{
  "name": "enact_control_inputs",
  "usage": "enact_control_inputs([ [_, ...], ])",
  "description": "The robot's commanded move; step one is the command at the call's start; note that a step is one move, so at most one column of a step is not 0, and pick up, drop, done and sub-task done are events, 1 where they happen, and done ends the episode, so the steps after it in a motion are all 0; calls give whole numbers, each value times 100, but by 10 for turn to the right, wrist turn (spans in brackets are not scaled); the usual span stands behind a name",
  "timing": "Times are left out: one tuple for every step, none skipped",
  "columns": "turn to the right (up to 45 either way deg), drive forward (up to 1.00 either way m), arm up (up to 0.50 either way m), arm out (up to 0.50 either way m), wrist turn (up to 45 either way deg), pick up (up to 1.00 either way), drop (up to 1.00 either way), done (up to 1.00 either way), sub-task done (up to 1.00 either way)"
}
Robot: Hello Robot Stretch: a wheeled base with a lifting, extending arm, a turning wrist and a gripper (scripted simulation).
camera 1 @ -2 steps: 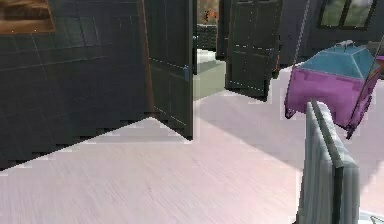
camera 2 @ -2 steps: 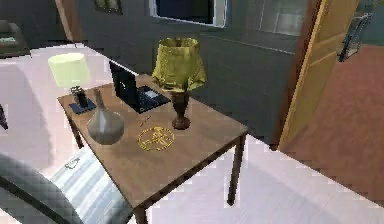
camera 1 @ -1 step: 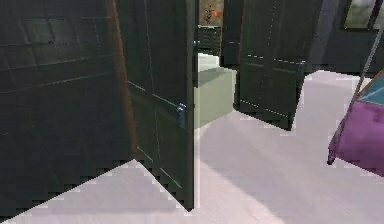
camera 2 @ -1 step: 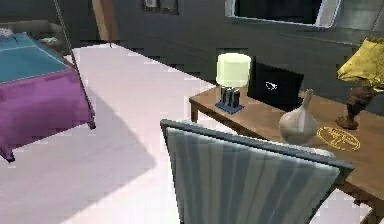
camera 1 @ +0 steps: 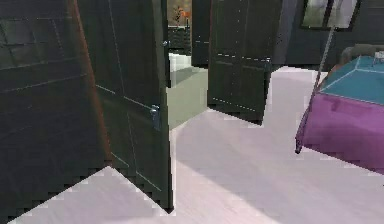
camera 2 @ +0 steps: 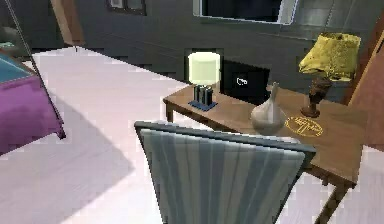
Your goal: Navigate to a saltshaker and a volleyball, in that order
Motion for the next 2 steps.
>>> enact_control_inputs([
  [0,15,0,0,0,0,0,0,0],
  [90,0,0,0,0,0,0,0,0],
])
